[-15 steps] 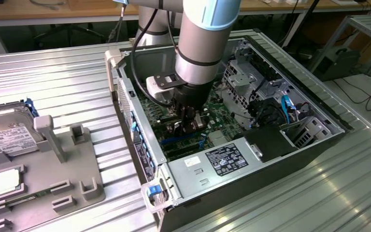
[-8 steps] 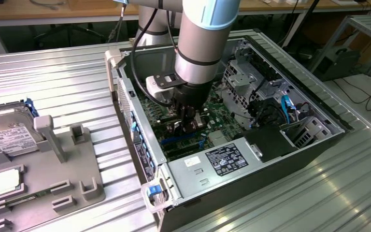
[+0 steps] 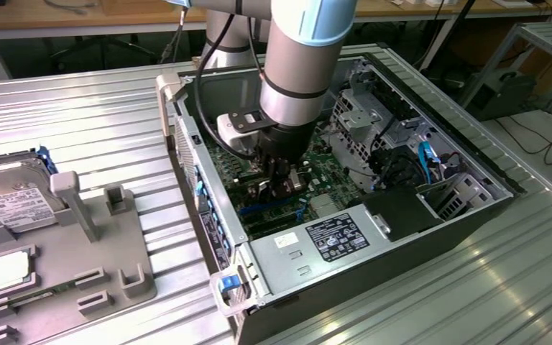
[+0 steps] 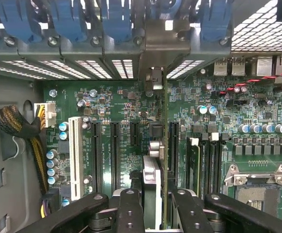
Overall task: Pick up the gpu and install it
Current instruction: 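Insert the gpu into the slot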
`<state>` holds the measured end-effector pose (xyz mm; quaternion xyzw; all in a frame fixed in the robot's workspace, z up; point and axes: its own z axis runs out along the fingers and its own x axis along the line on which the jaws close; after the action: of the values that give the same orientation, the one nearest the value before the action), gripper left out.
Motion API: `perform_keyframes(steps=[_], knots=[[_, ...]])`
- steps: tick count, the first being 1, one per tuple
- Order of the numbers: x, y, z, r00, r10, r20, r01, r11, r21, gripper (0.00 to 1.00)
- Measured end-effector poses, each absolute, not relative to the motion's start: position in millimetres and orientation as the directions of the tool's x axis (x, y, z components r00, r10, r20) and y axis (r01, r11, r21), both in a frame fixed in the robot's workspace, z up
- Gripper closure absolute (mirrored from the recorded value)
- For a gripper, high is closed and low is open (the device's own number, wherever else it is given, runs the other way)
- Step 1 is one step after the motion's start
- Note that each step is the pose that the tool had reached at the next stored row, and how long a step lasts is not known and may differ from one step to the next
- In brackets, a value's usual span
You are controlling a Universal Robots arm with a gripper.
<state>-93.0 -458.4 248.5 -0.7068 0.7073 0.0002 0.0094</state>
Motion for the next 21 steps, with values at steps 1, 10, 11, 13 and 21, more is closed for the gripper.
perform_keyframes(steps=[1, 10, 11, 13, 21], knots=[[-93.0, -458.4, 248.1, -0.001, -1.000, -0.014, -1.000, 0.001, -0.013, 0.72], [-93.0, -458.0, 246.3, 0.002, -1.000, -0.014, -1.000, -0.002, -0.013, 0.72], [-93.0, -458.0, 246.1, 0.002, -1.000, -0.014, -1.000, -0.002, -0.013, 0.72], [-93.0, -457.9, 245.7, 0.003, -1.000, -0.014, -1.000, -0.002, -0.013, 0.72], [-93.0, -457.9, 242.2, 0.003, -1.000, -0.014, -1.000, -0.003, -0.013, 0.72]])
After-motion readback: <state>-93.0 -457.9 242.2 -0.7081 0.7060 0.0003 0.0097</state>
